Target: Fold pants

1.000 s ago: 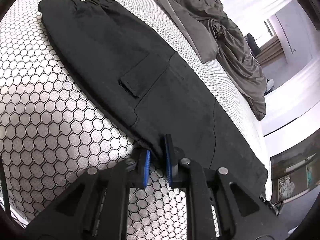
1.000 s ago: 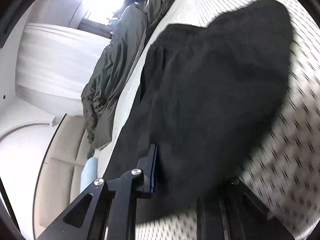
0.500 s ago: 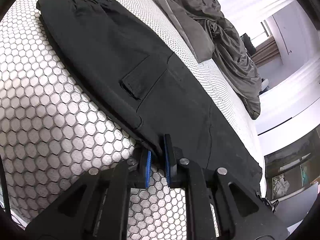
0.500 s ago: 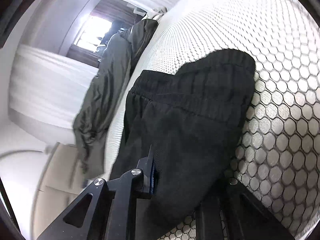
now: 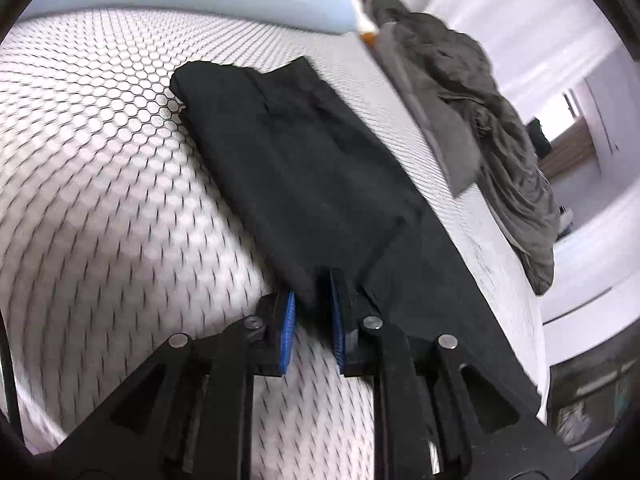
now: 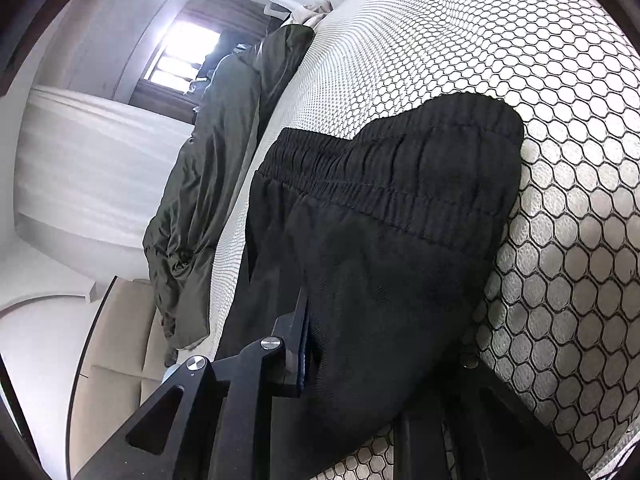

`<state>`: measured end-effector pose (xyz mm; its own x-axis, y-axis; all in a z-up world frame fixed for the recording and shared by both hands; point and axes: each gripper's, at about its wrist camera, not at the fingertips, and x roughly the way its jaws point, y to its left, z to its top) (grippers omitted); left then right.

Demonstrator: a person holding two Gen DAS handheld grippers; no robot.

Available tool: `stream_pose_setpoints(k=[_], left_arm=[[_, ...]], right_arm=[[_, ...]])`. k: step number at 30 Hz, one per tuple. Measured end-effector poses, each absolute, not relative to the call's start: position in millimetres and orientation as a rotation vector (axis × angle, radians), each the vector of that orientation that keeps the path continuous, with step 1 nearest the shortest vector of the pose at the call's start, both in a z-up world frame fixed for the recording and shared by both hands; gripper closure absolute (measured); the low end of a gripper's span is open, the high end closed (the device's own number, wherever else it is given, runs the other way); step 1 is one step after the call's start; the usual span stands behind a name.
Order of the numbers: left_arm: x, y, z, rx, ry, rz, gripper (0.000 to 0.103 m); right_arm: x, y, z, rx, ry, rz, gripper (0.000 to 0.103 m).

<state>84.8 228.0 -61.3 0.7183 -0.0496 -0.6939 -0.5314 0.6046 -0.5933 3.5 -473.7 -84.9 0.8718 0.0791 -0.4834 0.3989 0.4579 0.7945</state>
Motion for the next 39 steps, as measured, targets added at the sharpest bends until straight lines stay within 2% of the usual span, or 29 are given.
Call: stream_pose_setpoints(k=[4,11,15,17,19,21,24,25,26,29,30,33,39], left_arm=[[97,244,-68,-0.958,0.725,0.310,0.091],[64,279,-70,-1.054,0.640,0.431,0.092],[61,268,-51,-0.903,0.648,0.491,0.091],[56,263,-38,-0.825,0.639,0.528,0.089],[51,258,-24,-0.770,0.630,0.567,0.089],[49,249,-12,-0.739,0.623,0.533,0.085],[61,225,0,-0.696,0.651,0.405,0.059],[65,216,1,-0.686,0.663,0.364,0.047],[74,203,2,-0.677,0.681,0.302,0.042],[97,167,-5,-0.667,0.748,0.149,0.036],[100,158,-8,-0.665,0.767,0.117,0.036],[111,113,-15,-0.602,0.819,0.009,0.036],[115,53,-19,-0.425,0.897,-0.109,0.036]], right_arm=[[7,-470,-83,1.085,0.508,-0.206,0.086],[9,-461,-78,1.027,0.550,-0.197,0.085],[4,-444,-69,0.923,0.605,-0.178,0.083],[-8,-444,-68,0.927,0.607,-0.157,0.080],[-31,-453,-69,0.974,0.579,-0.165,0.070],[-44,-466,-67,1.006,0.541,-0.191,0.065],[-48,-485,-67,1.061,0.486,-0.217,0.061],[-44,-489,-68,1.085,0.477,-0.215,0.058],[-35,-493,-70,1.120,0.465,-0.199,0.056],[-12,-495,-74,1.157,0.444,-0.189,0.050],[-4,-492,-74,1.144,0.446,-0.196,0.051],[12,-478,-63,0.976,0.496,-0.295,0.074],[11,-471,-55,0.908,0.487,-0.336,0.085]])
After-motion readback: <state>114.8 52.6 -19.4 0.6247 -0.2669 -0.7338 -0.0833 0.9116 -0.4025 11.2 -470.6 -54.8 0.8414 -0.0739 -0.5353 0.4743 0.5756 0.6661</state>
